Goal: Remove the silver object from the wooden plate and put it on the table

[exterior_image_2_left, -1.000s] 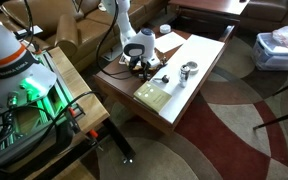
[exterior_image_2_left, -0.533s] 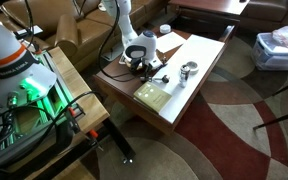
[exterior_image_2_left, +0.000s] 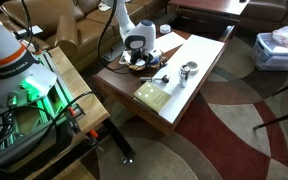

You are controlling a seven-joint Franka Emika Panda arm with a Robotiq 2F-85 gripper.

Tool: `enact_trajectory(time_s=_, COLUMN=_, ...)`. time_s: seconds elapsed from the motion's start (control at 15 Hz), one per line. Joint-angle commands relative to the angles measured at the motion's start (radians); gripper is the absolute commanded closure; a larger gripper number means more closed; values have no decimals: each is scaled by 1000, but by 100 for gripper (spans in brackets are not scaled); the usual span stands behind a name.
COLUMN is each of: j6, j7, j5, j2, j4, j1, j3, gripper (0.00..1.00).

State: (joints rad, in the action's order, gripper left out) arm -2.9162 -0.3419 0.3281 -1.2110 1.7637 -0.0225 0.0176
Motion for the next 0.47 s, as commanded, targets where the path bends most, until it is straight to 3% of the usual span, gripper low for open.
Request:
enact_trajectory(time_s=0.0, j6=-46, j7=-42, j5=9, j2=179, j4=202, j1=79, j3=42, gripper=0)
enact_trajectory(time_s=0.13, j6=-104, j7=9, j5=-6, j2=247, j4=271, j1=73, j3=3, gripper=0)
enact_trajectory(time_s=0.27, j6=-130, j7=120, j5=-24, j2=289, j4=299, j1=-19, j3=-125, gripper=0)
enact_trajectory(time_s=0.33, j6=-98, j7=38, j5=-9, j2=226, j4=222, j1=51, j3=-37, gripper=0)
enact_trajectory(time_s=0.4, j6=-105, j7=65, j5=-9, j2=252, j4=245, j1=34, j3=-76, gripper=0)
